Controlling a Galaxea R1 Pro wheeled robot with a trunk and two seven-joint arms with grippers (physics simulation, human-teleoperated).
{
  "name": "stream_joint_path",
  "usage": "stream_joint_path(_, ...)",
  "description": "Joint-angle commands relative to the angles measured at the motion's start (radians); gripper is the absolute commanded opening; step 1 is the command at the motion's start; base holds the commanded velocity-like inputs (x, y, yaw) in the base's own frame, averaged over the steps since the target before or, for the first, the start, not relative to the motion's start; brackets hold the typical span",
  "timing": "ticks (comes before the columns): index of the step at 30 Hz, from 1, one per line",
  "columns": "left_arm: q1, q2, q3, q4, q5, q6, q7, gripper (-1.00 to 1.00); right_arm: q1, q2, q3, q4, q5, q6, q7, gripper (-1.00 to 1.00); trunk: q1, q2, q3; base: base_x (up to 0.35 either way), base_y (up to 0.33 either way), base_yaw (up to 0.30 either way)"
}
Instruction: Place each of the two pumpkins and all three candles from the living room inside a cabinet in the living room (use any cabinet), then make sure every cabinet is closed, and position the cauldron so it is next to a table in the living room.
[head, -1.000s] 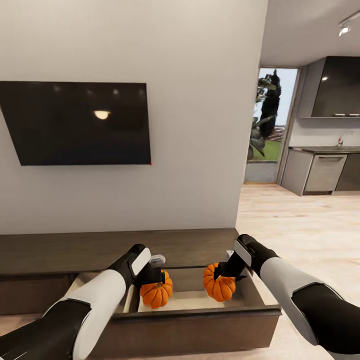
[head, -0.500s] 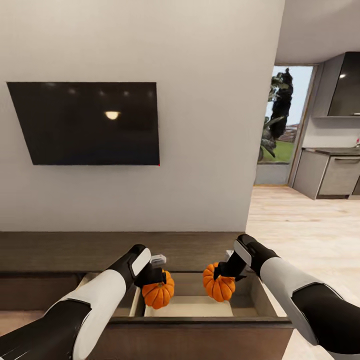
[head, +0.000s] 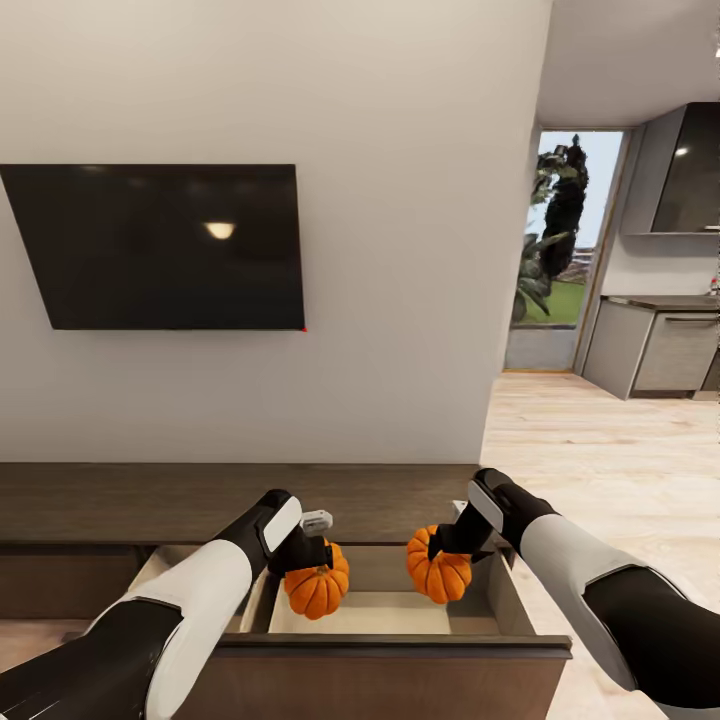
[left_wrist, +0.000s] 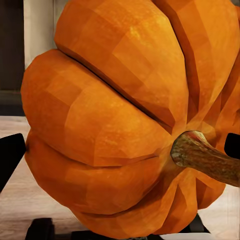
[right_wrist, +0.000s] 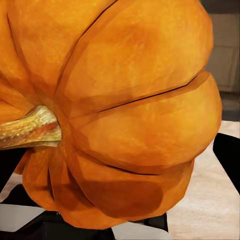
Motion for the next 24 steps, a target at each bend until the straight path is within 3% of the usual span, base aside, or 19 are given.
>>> stream_joint_path(1, -0.001, 0.000, -0.005, -0.001, 0.007, 0.003, 0.005, -1.00, -0.001, -0.001, 0.007, -0.002, -0.006, 0.003, 0.008, -1.00, 0.000, -0.001, -0.001, 0.000, -0.061, 0.000)
stream_joint_path(8, -0.001, 0.000, -0.005, -0.001, 0.007, 0.002, 0.005, -1.00, -0.001, 0.000, 0.008, -0.001, -0.006, 0.003, 0.008, -1.00, 0.000, -0.001, -0.001, 0.001, -0.011, 0.000)
stream_joint_path(17, -0.001, 0.000, -0.006, 0.005, 0.006, 0.002, 0.005, -1.00, -0.001, 0.000, 0.008, 0.000, -0.006, 0.003, 0.008, -1.00, 0.000, -0.001, -0.001, 0.142, 0.044, 0.000)
stream_joint_path(24, -0.001, 0.000, -0.005, 0.005, 0.006, -0.034, 0.004, -1.00, 0.001, 0.000, 0.008, 0.000, -0.006, 0.003, 0.008, -1.00, 0.000, -0.001, -0.001, 0.006, 0.001, 0.000)
